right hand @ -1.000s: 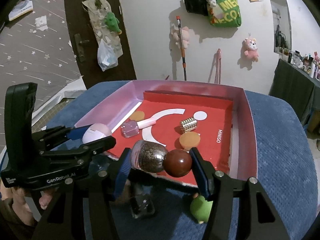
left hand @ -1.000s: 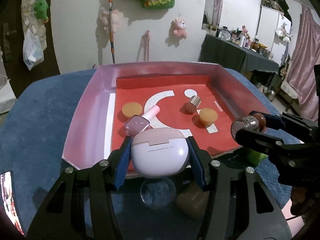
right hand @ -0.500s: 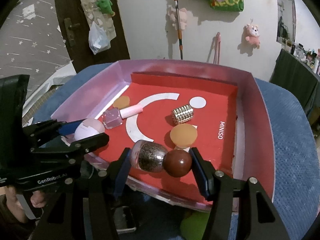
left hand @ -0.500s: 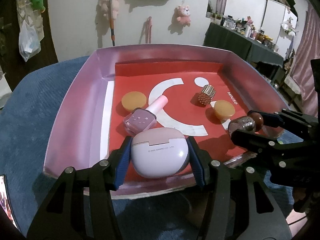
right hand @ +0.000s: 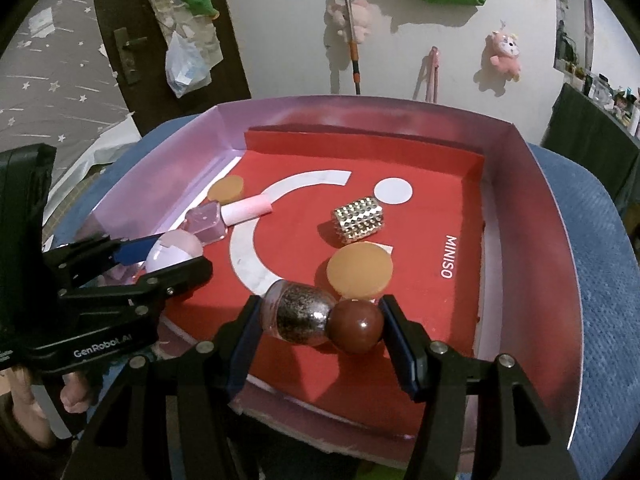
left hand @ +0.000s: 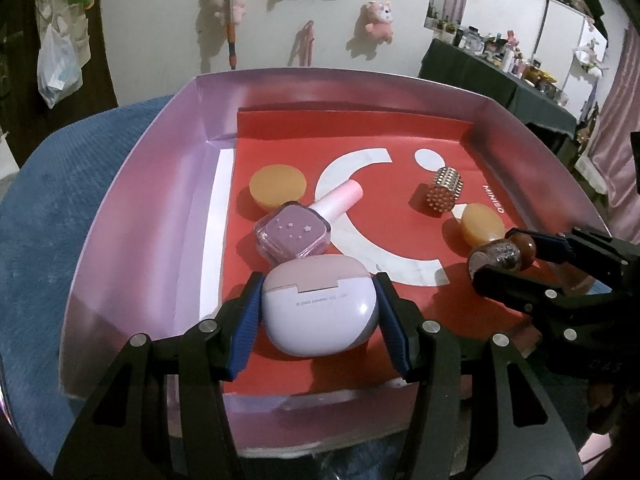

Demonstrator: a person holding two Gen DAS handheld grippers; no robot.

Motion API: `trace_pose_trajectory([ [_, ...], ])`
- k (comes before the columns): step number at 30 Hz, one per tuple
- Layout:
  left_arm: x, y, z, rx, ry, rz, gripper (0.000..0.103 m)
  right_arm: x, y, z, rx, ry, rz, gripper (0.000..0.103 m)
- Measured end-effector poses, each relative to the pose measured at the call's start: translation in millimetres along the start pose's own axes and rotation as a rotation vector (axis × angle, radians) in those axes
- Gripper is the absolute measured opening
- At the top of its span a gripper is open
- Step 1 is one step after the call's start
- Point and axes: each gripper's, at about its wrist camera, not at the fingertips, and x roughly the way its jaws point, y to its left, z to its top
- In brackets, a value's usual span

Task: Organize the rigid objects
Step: 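Carry the lilac earbud case and the two balls over the box with both tools, then lower the earbud case with the left tool while the right tool lowers the balls into the box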

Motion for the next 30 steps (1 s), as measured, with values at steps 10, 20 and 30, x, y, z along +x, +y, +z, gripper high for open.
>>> trace_pose_trajectory([
  [10, 11.6, 1.4, 12.5, 0.005, 0.011, 0.02, 0.052, 10.1, -4.4, 7.4, 0.016, -0.004, -0.034, 0.061],
  [20, 13.7, 1.1, 14.9, 0.022, 0.023, 0.034, 0.052, 13.3, -9.0, 12.9, 0.036, 0.021, -0.068, 0.061],
  [30, 14.8, 1.1, 15.7, 0.025, 0.026, 0.037, 0.052, 12.4, -13.4, 12.5, 0.048, 0.025, -0.06, 0.061],
])
